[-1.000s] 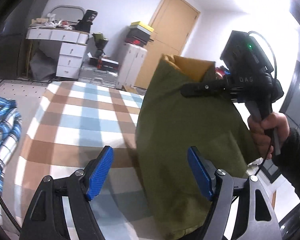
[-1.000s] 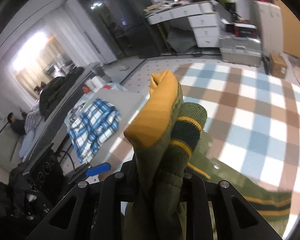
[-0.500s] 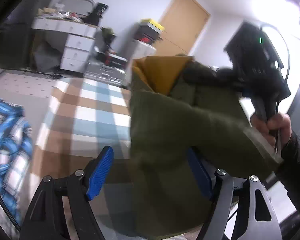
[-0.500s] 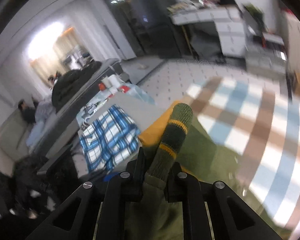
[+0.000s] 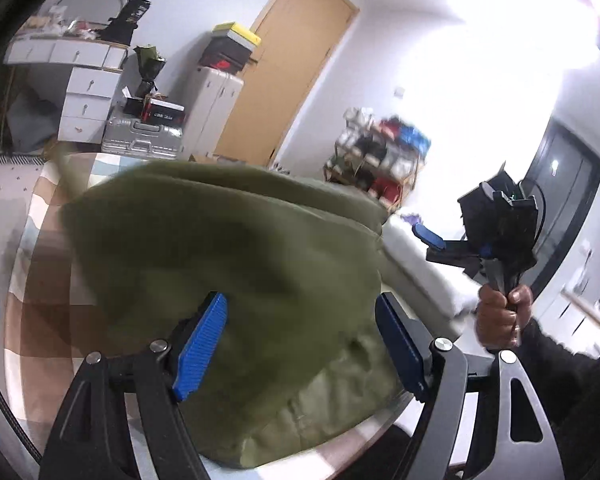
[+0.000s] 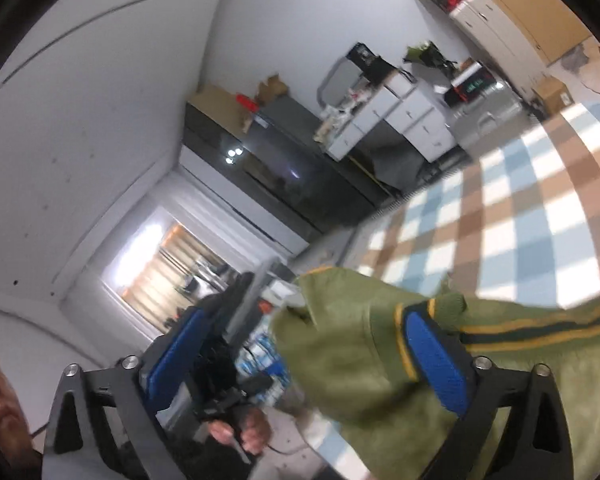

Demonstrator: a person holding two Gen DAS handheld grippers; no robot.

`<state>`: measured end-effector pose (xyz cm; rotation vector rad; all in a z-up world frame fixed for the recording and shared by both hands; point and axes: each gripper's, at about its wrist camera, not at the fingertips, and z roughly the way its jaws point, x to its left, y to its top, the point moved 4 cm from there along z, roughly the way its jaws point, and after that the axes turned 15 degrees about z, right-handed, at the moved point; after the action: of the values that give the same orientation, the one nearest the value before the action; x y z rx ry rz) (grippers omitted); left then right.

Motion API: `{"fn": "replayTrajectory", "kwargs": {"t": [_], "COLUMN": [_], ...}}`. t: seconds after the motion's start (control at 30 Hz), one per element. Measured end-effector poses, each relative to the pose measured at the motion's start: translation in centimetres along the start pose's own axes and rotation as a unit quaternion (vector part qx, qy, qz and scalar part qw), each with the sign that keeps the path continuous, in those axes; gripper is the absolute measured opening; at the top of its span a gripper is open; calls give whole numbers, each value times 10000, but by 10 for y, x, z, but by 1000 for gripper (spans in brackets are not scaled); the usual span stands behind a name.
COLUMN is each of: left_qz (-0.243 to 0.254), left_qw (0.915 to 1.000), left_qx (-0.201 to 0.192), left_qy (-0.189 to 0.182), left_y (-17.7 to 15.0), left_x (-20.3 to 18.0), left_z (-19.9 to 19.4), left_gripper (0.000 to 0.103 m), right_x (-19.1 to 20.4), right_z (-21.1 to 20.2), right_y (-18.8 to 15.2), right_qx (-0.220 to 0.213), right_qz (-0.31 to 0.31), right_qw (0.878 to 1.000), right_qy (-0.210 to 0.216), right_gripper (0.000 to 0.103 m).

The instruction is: Fold large clothes

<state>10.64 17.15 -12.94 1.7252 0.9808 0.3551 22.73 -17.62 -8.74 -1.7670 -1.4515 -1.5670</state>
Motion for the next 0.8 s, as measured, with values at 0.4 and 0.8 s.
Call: {"fn": "replayTrajectory", "kwargs": {"t": [0.4, 0.8], "left_qz": [-429, -660], "left_qw": [9977, 9931], "left_qx": [258, -35], "left_qy": [461, 968], "left_y": [-35, -39], "left_x": [13, 34], "left_z": [-21, -54], "left_gripper": [72, 72], "right_x": [-58, -21], "right_z": [95, 316], "right_y": [-67, -17], "right_qx": [480, 1543], "right_qz": [561, -87], "right_qw": [9948, 9828], "right_qy": [-698, -1008], "right_gripper": [103, 103]}}
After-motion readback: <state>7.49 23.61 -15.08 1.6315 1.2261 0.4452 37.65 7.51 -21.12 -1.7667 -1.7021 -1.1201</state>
